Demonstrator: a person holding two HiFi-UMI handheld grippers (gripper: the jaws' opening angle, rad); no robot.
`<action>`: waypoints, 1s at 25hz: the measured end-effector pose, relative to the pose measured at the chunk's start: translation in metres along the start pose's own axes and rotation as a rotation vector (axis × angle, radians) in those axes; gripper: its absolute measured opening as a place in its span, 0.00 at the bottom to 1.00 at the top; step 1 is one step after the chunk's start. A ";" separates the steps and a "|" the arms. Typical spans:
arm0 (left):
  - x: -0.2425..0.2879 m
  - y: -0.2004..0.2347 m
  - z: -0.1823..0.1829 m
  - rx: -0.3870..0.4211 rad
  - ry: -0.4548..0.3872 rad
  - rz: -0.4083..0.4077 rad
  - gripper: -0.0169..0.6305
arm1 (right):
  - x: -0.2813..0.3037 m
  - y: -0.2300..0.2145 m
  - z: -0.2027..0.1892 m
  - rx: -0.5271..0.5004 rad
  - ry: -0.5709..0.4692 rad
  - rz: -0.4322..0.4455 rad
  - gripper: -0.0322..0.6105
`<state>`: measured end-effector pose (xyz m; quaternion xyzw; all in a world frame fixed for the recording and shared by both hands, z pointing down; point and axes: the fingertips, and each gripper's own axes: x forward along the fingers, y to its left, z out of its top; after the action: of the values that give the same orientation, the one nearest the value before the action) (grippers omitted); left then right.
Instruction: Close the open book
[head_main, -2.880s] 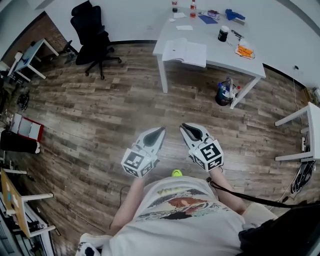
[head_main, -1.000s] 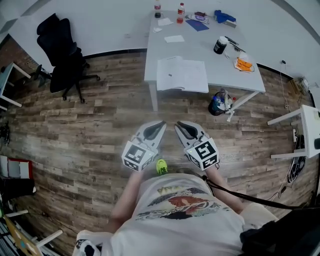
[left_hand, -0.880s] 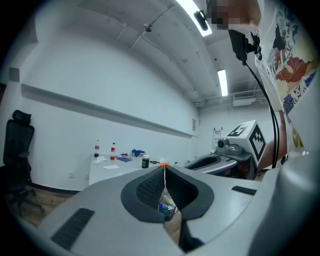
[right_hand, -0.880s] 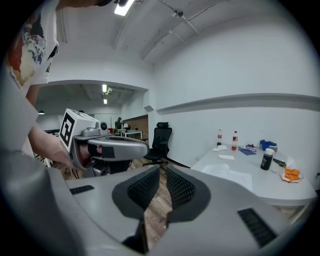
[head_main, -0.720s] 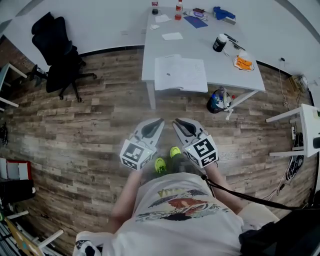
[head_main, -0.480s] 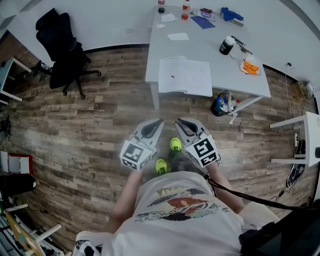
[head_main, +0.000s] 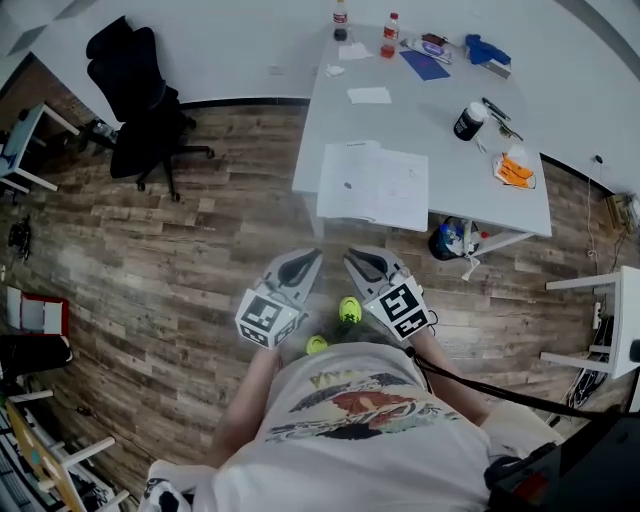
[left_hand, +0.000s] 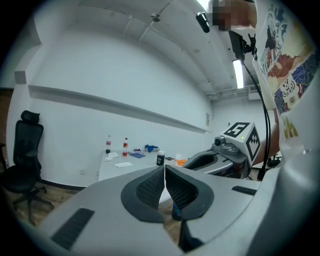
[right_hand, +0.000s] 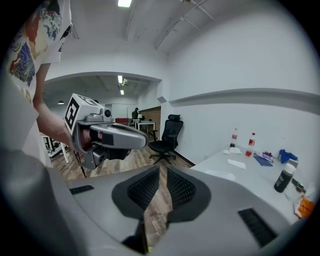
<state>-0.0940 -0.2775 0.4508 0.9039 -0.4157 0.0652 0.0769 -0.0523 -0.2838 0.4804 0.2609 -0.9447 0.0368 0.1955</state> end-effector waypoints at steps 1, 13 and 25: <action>0.009 0.003 0.003 0.003 -0.001 0.005 0.05 | 0.002 -0.008 -0.001 -0.001 0.003 0.009 0.10; 0.065 0.029 0.001 0.002 0.043 0.048 0.05 | 0.027 -0.079 -0.009 0.038 -0.005 0.024 0.10; 0.104 0.058 -0.019 -0.010 0.097 -0.076 0.05 | 0.064 -0.106 -0.046 0.096 0.119 -0.078 0.20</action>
<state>-0.0723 -0.3877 0.4936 0.9145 -0.3770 0.1038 0.1041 -0.0331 -0.3976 0.5439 0.3040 -0.9175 0.0899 0.2401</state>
